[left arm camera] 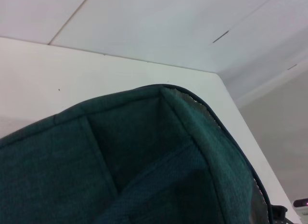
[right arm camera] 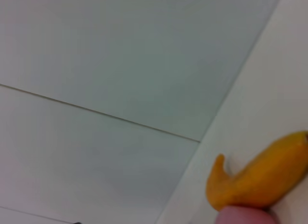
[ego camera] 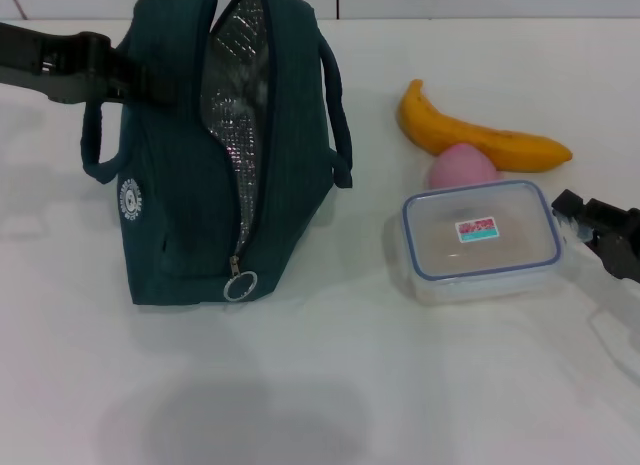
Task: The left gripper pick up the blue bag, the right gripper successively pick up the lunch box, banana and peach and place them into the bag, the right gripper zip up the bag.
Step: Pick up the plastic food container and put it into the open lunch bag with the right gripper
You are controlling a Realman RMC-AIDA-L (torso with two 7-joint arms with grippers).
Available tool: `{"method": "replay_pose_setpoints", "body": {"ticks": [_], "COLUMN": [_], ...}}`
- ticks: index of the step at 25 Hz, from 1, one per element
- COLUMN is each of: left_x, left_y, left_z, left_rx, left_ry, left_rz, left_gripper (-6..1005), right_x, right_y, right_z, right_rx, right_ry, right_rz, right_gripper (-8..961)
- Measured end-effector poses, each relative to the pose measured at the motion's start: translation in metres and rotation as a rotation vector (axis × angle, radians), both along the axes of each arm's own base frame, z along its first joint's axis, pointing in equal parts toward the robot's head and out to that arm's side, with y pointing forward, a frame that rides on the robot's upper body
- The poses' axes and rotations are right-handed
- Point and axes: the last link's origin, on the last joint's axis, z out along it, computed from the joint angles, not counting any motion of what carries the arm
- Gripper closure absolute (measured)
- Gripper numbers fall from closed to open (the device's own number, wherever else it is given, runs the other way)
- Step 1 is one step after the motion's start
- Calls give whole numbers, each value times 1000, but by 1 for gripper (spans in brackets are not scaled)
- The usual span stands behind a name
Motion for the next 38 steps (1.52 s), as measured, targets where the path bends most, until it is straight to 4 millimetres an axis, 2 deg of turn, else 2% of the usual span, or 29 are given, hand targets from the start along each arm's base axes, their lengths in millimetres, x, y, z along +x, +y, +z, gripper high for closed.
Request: {"method": "replay_pose_setpoints", "body": {"ticks": [3,10,17,26,27,34,38], "left_x": [0,0,0,0,0,9,12], "left_y": [0,0,0,-2,-3,-7,-8], "left_z": [0,0,-1,-2,-2,-9,-14], "left_rx": [0,-1,-2,-15,-21,-67,-78], "left_ry": [0,1,2,-2,-4,-42,-51], "left_rz": [-1,-3,-8,-8,-8,-30,-31], "left_gripper": [956,956,956,956,956,956,956], "right_x": [-3,-8,-19,-23,-30,-60,-82], "right_y": [0,0,2,6,10,24,37], "right_z": [1,3,20,38,46,69,74], "right_rx": [12,30,120,217,256,337,342], "right_ry": [-7,-1,79,159,205,330,389], "right_rz": [28,67,119,123,147,286,364], "right_gripper": [856,859,858,858,858,859,859]}}
